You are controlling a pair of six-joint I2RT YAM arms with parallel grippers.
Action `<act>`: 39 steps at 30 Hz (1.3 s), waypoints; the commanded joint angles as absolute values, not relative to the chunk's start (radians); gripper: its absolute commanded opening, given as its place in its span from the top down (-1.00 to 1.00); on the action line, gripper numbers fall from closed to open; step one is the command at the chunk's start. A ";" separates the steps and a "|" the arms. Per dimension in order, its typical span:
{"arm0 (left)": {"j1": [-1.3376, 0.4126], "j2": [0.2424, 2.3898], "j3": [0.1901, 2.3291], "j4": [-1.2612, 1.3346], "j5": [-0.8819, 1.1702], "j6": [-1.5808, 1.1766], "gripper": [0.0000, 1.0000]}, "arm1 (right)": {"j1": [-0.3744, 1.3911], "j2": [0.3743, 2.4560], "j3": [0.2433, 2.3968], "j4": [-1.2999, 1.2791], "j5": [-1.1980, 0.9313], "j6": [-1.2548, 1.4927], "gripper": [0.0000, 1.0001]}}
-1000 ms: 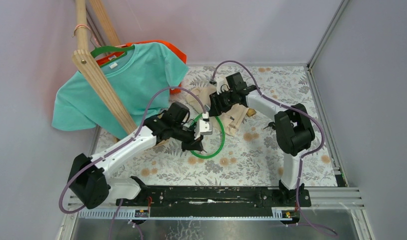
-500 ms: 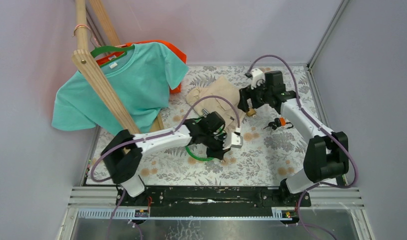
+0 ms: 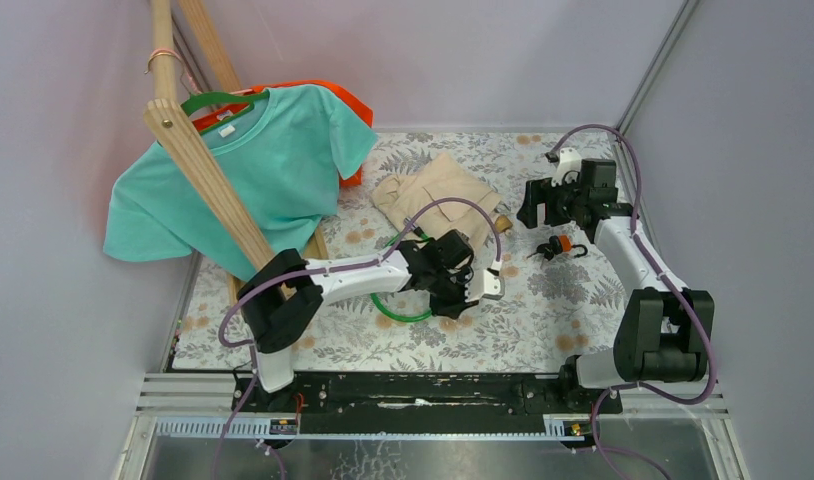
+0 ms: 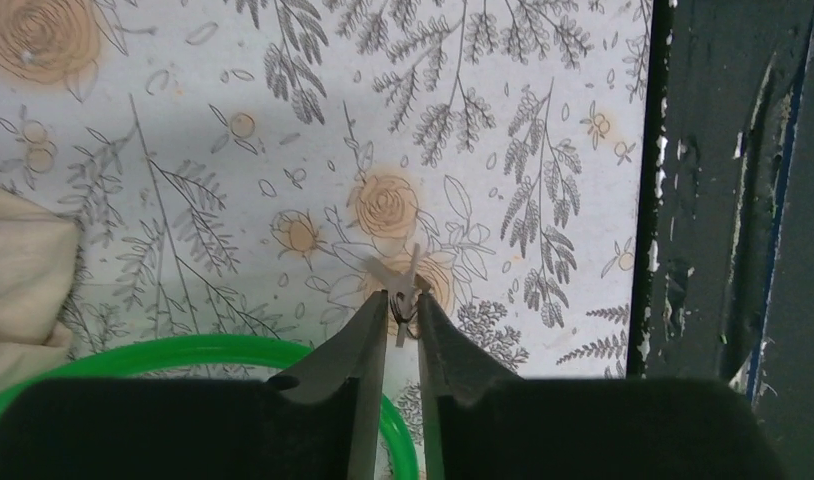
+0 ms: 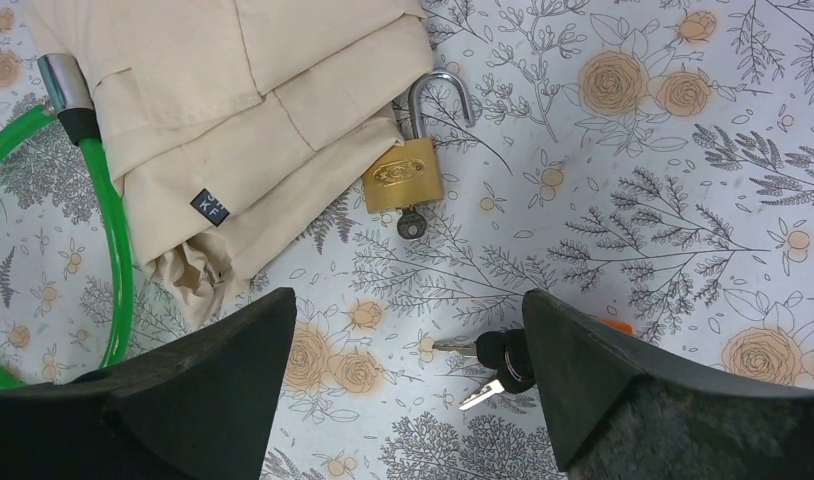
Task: Lock with the key
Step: Place the key at the center of the board, then pick up the lock from the center of the board.
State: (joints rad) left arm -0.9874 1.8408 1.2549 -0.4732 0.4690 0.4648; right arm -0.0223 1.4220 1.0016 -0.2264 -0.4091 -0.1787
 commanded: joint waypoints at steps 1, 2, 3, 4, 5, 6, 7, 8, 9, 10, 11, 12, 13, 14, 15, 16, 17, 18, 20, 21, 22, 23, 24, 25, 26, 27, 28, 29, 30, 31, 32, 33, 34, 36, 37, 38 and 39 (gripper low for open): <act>-0.990 1.787 1.218 -0.505 0.479 0.537 0.45 | -0.019 1.389 1.011 -0.183 -0.394 -0.202 -0.79; -0.990 1.774 1.207 -0.506 0.475 0.550 0.39 | -0.018 1.392 1.010 -0.183 -0.375 -0.209 -0.79; -0.990 1.762 1.196 -0.506 0.472 0.557 0.32 | -0.019 1.397 1.008 -0.183 -0.355 -0.219 -0.79; -0.990 1.751 1.191 -0.505 0.470 0.561 0.25 | -0.018 1.403 1.011 -0.185 -0.330 -0.227 -0.79; -0.990 1.738 1.189 -0.504 0.469 0.561 0.18 | -0.019 1.412 1.016 -0.191 -0.307 -0.238 -0.79; -0.990 1.727 1.186 -0.505 0.468 0.562 0.12 | -0.019 1.419 1.022 -0.201 -0.287 -0.247 -0.78; -0.990 1.715 1.186 -0.505 0.463 0.562 0.06 | -0.019 1.429 1.028 -0.208 -0.263 -0.255 -0.78; -0.989 1.702 1.187 -0.504 0.459 0.561 0.01 | -0.018 1.439 1.032 -0.214 -0.243 -0.267 -0.78; -0.988 1.689 1.186 -0.503 0.450 0.561 -0.02 | -0.019 1.448 1.036 -0.219 -0.221 -0.277 -0.77; -0.988 1.678 1.187 -0.498 0.441 0.562 -0.05 | -0.019 1.462 1.040 -0.225 -0.185 -0.287 -0.77; -0.989 1.668 1.189 -0.496 0.428 0.561 -0.08 | -0.019 1.478 1.050 -0.236 -0.154 -0.293 -0.76; -0.988 1.661 1.193 -0.496 0.419 0.562 -0.11 | -0.021 1.497 1.066 -0.253 -0.116 -0.298 -0.76; -0.987 1.652 1.196 -0.495 0.406 0.562 -0.13 | -0.025 1.518 1.084 -0.277 -0.088 -0.305 -0.76; -0.985 1.642 1.198 -0.495 0.390 0.561 -0.15 | -0.032 1.541 1.110 -0.307 -0.068 -0.309 -0.76; -0.986 1.633 1.201 -0.495 0.375 0.561 -0.16 | -0.043 1.561 1.128 -0.329 -0.054 -0.313 -0.76; -0.984 1.623 1.201 -0.495 0.359 0.562 -0.17 | -0.054 1.576 1.140 -0.345 -0.050 -0.317 -0.75; -0.983 1.615 1.203 -0.493 0.344 0.561 -0.18 | -0.068 1.590 1.150 -0.357 -0.048 -0.320 -0.76; -0.983 1.607 1.204 -0.492 0.329 0.561 -0.18 | -0.078 1.605 1.160 -0.373 -0.047 -0.328 -0.75; -0.982 1.589 1.208 -0.492 0.307 0.555 -0.19 | -0.095 1.636 1.183 -0.413 -0.047 -0.343 -0.75; -0.983 1.577 1.207 -0.491 0.302 0.556 -0.20 | -0.103 1.649 1.192 -0.433 -0.052 -0.351 -0.74; -0.982 1.562 1.205 -0.490 0.296 0.559 -0.21 | -0.111 1.657 1.197 -0.447 -0.060 -0.357 -0.74; -0.982 1.551 1.200 -0.486 0.292 0.561 -0.24 | -0.119 1.670 1.200 -0.457 -0.071 -0.364 -0.73; -0.982 1.542 1.195 -0.483 0.288 0.561 -0.30 | -0.124 1.690 1.203 -0.471 -0.081 -0.375 -0.72; -0.983 1.537 1.193 -0.482 0.280 0.561 -0.38 | -0.128 1.706 1.211 -0.489 -0.086 -0.388 -0.71; -0.982 1.533 1.191 -0.481 0.273 0.580 -0.43 | -0.131 1.723 1.222 -0.508 -0.090 -0.398 -0.69; -0.982 1.530 1.188 -0.482 0.268 0.587 -0.46 | -0.133 1.738 1.231 -0.526 -0.101 -0.407 -0.67; -0.982 1.528 1.183 -0.482 0.264 0.591 -0.49 | -0.136 1.752 1.238 -0.539 -0.113 -0.413 -0.66; -0.982 1.526 1.180 -0.480 0.261 0.592 -0.50 | -0.136 1.765 1.245 -0.548 -0.124 -0.416 -0.63; -0.981 1.527 1.174 -0.474 0.258 0.592 -0.52 | -0.136 1.777 1.251 -0.556 -0.140 -0.419 -0.61; -0.981 1.526 1.168 -0.469 0.255 0.591 -0.52 | -0.137 1.790 1.258 -0.567 -0.154 -0.423 -0.59; -0.980 1.529 1.165 -0.467 0.256 0.589 -0.53 | -0.136 1.802 1.266 -0.578 -0.165 -0.424 -0.56; -0.981 1.529 1.164 -0.466 0.258 0.586 -0.54 | -0.136 1.815 1.274 -0.588 -0.173 -0.426 -0.53; -0.981 1.530 1.163 -0.466 0.260 0.582 -0.54 | -0.136 1.825 1.279 -0.594 -0.173 -0.426 -0.51; -0.981 1.528 1.158 -0.464 0.261 0.580 -0.56 | -0.137 1.835 1.280 -0.595 -0.170 -0.434 -0.45; -0.983 1.528 1.154 -0.459 0.259 0.578 -0.56 | -0.137 1.839 1.281 -0.597 -0.170 -0.439 -0.42; -0.982 1.529 1.154 -0.458 0.259 0.577 -0.57 | -0.137 1.846 1.285 -0.600 -0.168 -0.442 -0.39; -0.981 1.531 1.155 -0.458 0.259 0.574 -0.57 | -0.137 1.851 1.287 -0.604 -0.168 -0.443 -0.33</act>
State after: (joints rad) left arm -0.9863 1.5387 1.1645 -0.4934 0.2722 0.5694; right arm -0.1341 1.8408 1.2343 -0.5591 -0.1432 -0.4149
